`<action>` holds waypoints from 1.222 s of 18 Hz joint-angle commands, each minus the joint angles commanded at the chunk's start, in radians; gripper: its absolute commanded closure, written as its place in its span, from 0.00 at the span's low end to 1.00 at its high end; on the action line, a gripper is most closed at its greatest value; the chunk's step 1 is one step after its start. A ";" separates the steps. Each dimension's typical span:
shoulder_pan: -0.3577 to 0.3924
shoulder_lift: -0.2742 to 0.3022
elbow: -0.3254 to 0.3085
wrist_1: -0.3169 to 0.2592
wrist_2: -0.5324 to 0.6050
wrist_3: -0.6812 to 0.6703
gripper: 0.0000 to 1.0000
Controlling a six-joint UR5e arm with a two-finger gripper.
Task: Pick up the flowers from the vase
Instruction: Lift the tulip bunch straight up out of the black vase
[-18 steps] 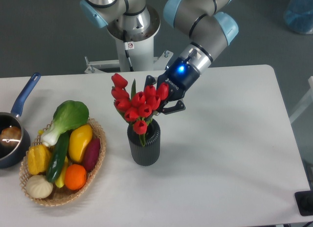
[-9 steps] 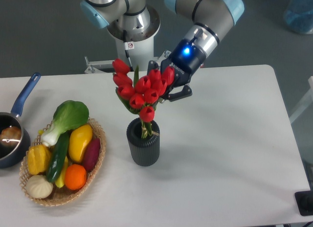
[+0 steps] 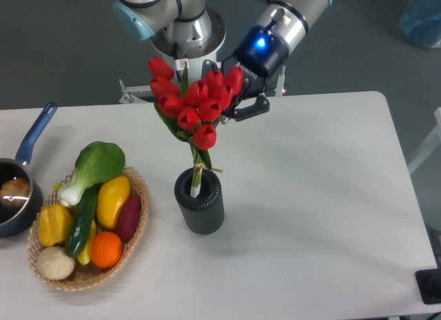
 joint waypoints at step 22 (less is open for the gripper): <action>0.084 0.066 0.008 -0.066 0.000 -0.011 0.88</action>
